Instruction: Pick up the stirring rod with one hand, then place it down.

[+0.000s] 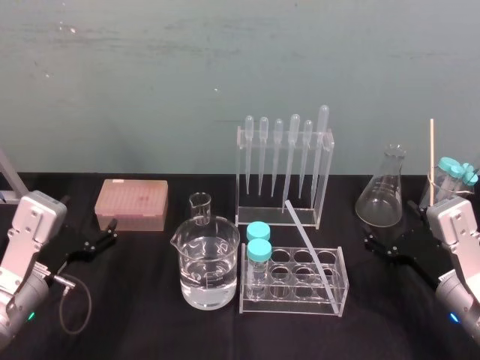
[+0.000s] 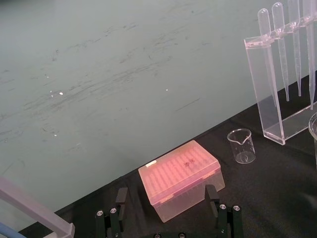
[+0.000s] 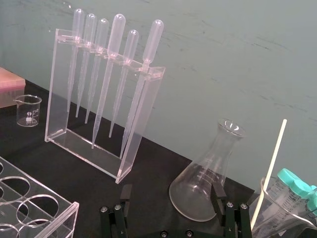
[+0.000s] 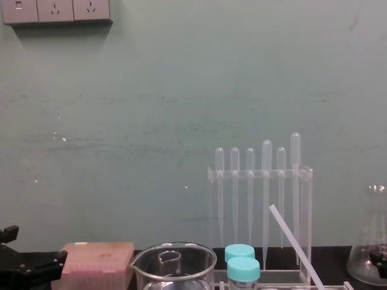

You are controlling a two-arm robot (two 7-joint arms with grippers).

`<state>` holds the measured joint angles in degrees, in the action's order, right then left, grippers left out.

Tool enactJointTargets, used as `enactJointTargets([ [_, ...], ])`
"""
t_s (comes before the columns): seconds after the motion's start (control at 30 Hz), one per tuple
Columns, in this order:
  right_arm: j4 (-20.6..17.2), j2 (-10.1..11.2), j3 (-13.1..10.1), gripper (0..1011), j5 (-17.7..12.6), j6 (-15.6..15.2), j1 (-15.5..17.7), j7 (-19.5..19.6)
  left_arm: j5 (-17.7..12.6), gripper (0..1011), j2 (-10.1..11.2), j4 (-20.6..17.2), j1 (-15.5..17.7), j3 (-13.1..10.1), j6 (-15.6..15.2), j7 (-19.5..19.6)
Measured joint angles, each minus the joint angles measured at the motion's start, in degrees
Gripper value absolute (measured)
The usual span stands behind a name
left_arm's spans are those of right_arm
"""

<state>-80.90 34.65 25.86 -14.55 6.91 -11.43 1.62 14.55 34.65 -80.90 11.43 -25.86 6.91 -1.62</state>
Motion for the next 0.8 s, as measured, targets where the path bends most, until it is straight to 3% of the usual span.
enactJointTargets([
  [0.8, 0.00, 0.00, 0.00, 1000, 0.00, 0.00, 0.00, 0.00, 0.00, 1000, 0.00, 0.00, 0.00, 0.00, 0.00, 0.00],
])
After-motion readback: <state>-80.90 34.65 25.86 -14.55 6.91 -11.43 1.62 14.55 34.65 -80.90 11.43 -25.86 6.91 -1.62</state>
